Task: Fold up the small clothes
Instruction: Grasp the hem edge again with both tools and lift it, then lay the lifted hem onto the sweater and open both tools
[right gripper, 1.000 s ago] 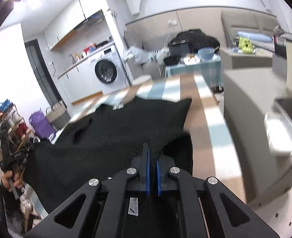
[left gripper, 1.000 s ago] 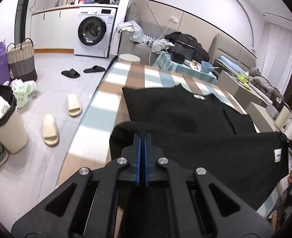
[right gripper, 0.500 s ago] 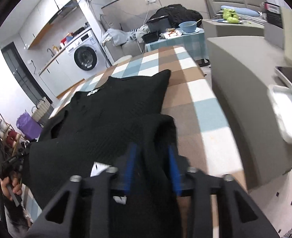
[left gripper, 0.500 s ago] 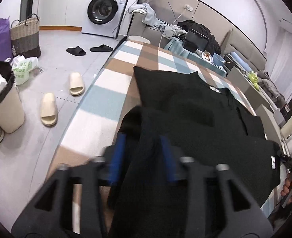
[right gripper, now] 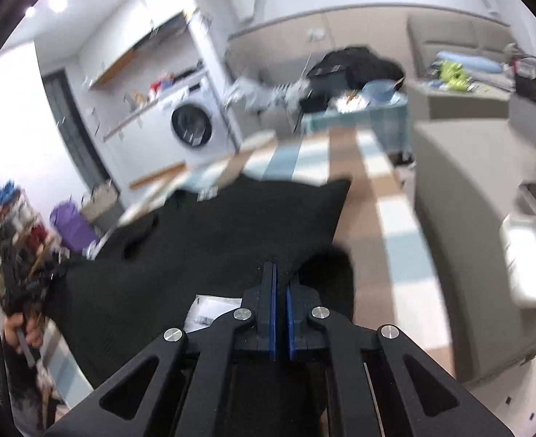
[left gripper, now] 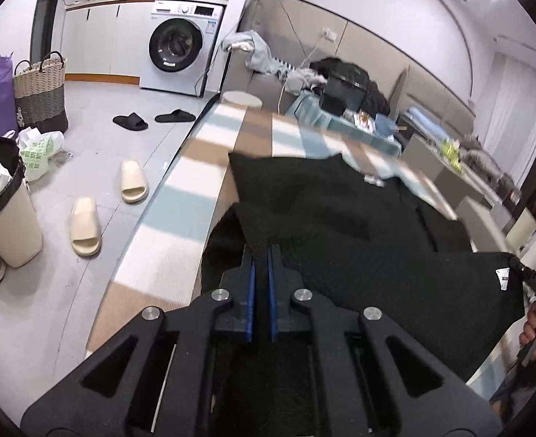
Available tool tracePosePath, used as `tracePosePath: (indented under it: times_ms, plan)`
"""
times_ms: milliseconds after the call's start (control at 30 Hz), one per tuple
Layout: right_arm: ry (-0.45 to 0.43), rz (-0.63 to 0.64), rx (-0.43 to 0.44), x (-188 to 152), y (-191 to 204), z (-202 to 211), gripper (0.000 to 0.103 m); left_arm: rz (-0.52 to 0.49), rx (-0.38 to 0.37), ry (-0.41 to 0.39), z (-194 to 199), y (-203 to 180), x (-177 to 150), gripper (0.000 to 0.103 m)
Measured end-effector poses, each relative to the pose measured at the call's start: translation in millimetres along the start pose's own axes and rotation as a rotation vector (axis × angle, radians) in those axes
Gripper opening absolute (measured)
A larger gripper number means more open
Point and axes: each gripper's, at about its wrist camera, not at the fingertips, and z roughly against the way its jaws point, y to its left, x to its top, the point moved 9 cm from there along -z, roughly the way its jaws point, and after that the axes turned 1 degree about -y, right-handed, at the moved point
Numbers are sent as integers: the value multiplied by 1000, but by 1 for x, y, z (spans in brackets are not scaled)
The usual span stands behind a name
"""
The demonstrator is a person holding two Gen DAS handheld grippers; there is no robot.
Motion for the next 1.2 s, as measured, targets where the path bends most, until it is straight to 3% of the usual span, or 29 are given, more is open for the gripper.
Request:
tracePosePath:
  times_ms: [133,267,367,400,433,500,700,867,1000,1067,1133,1200]
  plan:
    - [25,-9,-68,7,-10,-17,4,-5,41,40,-24,2,6,3]
    - [139,-46,-143,-10,-26,-46,7,26,58,114,-46,6,-1,6]
    - [166,-123,-116,-19,-39,-39,22,70,59,143,-44,15,-10,25]
    - [169,-140,-103,-21,-42,-34,33,80,74,142,-41,20,-12,39]
    - [169,-151,-93,-25,-45,-25,38,85,84,138,-39,24,-14,49]
    - [156,-157,-72,-33,-47,-9,48,95,90,119,-26,31,-19,53]
    - [177,-188,9,-64,-46,19,55,102,51,137,-6,31,-41,60]
    - [190,-196,97,-76,-28,20,55,66,22,176,-1,19,-60,60]
    - [169,-199,197,-74,-9,27,55,51,-10,156,5,8,-61,58]
    - [168,-191,185,-73,-7,27,55,9,1,131,10,2,-60,43]
    - [180,-184,156,-76,-8,26,55,-23,20,108,16,-1,-57,18]
    - [185,-194,152,-78,-9,24,54,-16,8,94,20,-1,-53,11]
